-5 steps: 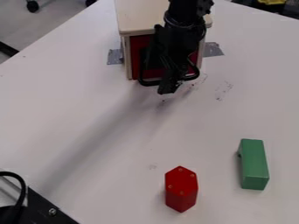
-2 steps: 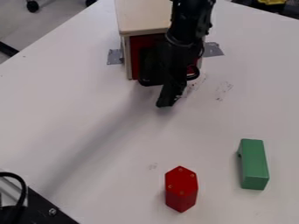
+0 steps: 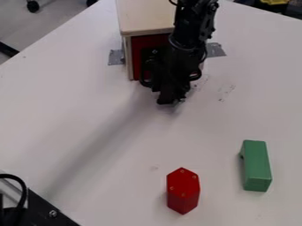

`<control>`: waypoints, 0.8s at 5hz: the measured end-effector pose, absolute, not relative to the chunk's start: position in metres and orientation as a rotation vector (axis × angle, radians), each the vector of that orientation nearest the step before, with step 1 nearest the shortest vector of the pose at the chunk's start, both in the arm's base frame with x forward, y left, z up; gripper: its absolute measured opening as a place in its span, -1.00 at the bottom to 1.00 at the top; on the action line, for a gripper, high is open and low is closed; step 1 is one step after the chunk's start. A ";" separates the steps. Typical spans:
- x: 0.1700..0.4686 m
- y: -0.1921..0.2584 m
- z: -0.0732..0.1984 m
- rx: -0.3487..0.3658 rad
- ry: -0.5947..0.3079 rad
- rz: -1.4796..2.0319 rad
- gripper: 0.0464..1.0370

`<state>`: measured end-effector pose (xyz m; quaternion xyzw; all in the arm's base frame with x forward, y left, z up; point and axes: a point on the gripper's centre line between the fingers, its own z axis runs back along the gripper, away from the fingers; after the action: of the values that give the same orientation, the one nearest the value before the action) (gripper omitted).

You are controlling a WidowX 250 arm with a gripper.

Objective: Open the drawer

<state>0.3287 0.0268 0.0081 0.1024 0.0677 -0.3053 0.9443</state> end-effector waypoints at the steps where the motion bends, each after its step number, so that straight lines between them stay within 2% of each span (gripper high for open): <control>1: 0.331 0.027 0.009 0.209 0.129 -0.643 -0.73; 4: 0.308 0.009 0.007 0.196 0.128 -0.700 -0.81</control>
<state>0.3080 0.0094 0.0073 0.0959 0.0625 -0.3421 0.9327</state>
